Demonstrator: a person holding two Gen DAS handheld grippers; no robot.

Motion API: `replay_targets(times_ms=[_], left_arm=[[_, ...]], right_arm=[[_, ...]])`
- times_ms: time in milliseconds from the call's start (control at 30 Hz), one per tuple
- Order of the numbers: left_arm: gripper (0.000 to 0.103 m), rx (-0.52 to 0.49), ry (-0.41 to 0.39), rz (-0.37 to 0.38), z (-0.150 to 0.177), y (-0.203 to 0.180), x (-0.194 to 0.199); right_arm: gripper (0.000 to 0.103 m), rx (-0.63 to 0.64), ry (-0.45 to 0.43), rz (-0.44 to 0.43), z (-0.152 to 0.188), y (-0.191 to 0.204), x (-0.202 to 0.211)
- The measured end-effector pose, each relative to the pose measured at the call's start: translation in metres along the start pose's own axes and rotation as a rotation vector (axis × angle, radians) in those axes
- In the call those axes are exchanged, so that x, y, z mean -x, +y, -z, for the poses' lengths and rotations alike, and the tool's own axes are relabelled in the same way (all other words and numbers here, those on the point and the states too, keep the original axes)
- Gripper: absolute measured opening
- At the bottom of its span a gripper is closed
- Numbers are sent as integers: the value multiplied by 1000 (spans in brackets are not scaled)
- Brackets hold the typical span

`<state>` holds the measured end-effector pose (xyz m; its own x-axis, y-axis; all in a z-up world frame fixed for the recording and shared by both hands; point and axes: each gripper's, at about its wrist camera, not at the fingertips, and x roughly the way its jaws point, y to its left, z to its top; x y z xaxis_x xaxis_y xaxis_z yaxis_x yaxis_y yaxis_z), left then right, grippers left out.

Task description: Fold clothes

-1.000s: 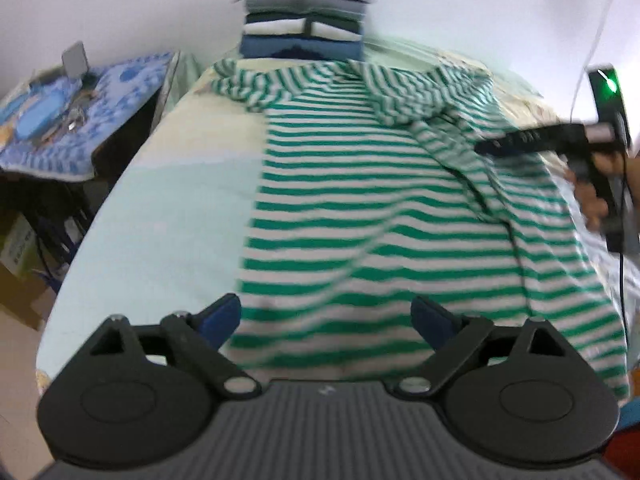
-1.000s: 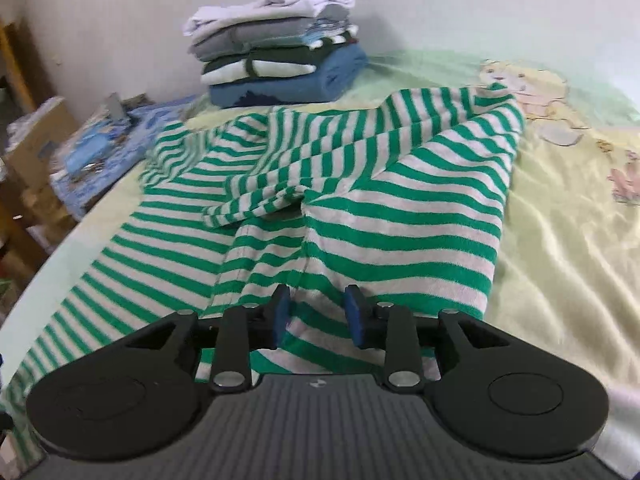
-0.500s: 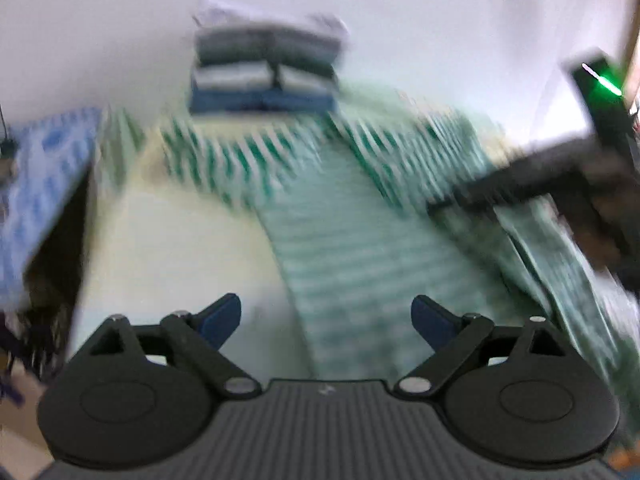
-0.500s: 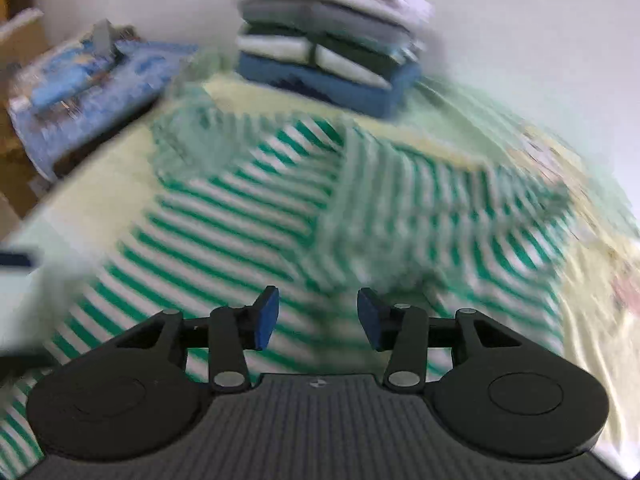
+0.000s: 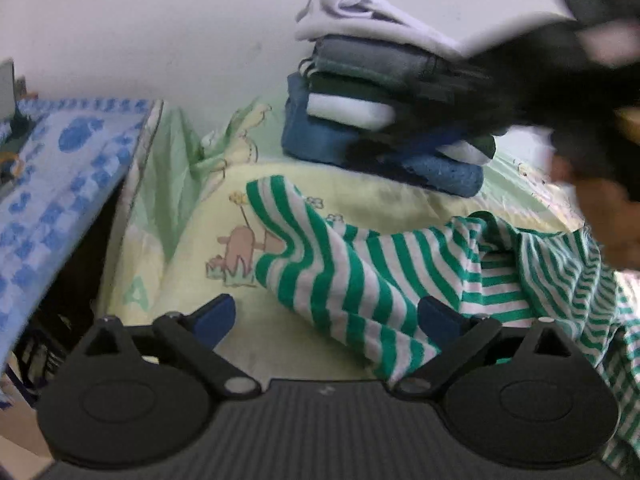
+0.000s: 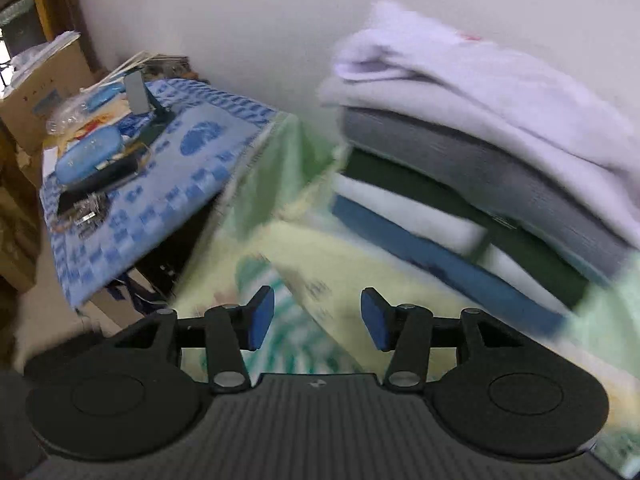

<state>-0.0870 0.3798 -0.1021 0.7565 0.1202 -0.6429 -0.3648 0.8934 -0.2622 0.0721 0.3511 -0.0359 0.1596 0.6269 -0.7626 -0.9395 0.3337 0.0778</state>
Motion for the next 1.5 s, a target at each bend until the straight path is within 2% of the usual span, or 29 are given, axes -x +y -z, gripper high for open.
replay_targets(times_ms=[133, 167, 200, 233, 267, 367, 400, 433, 500, 633, 667, 767, 833, 900, 933, 1000, 1033, 1100, 1167, 1200, 1233, 1300, 1333, 1367, 1400, 1500], left_arm=[[100, 37, -11, 12, 5, -4, 0], [100, 39, -11, 13, 5, -7, 0], [99, 40, -12, 14, 6, -9, 0], [96, 39, -14, 13, 6, -13, 0], [92, 33, -20, 9, 7, -16, 0], [46, 7, -26, -9, 8, -27, -1], [18, 0, -25, -16, 8, -31, -2], [6, -6, -26, -31, 8, -36, -1], [6, -49, -47, -89, 9, -51, 6], [6, -264, -86, -241, 23, -103, 21], [6, -303, -85, -247, 27, -114, 23], [8, -346, -57, -147, 38, -133, 26], [27, -408, -41, -122, 47, -148, 24], [39, -503, -43, -115, 57, -162, 23], [52, -535, -49, -96, 61, -167, 24], [69, -581, -57, -52, 66, -176, 28], [69, -600, -59, -39, 69, -181, 30], [70, -625, -64, -31, 75, -188, 37], [74, -625, -58, -31, 78, -187, 46], [79, -621, -57, -38, 80, -185, 50], [86, -615, -60, -49, 82, -181, 54], [90, -602, -60, -88, 84, -171, 56], [90, -590, -54, -105, 84, -165, 56], [90, -570, -41, -114, 82, -159, 54], [90, -545, -26, -118, 80, -153, 50], [88, -413, 11, -58, 61, -138, 35]], right_arm=[[51, 93, 70, 51, -7, 27, -39], [47, 122, 87, 74, -6, 31, -46], [40, 131, 92, 79, -6, 33, -49], [13, 133, 93, 78, -6, 32, -50], [3, 113, 83, 54, -7, 28, -47], [3, 23, 1, -46, -13, 7, -19], [3, 2, -23, -71, -14, 0, -9], [3, -16, -45, -92, -14, -8, 0], [3, -22, -73, -65, -7, -21, 13], [3, -25, -124, 11, 12, -46, 37], [3, -25, -136, 30, 16, -52, 43], [3, -64, -139, 69, 39, -77, 54], [8, -108, -97, 57, 55, -89, 56], [11, -124, -72, 31, 69, -93, 58], [16, -110, -77, 8, 73, -89, 60], [36, -77, -84, -45, 80, -80, 64], [45, -58, -88, -76, 79, -73, 63], [48, -7, -94, -125, 77, -57, 60], [50, 64, -64, -112, 76, -40, 52], [50, 101, -45, -101, 76, -32, 47], [50, 133, -24, -84, 77, -26, 42], [29, 167, -1, -44, 83, -24, 36], [6, 162, 5, -26, 87, -28, 36], [0, 118, -6, -34, 89, -37, 40], [0, 58, -23, -53, 91, -48, 47], [0, -94, -79, -83, 95, -80, 70]])
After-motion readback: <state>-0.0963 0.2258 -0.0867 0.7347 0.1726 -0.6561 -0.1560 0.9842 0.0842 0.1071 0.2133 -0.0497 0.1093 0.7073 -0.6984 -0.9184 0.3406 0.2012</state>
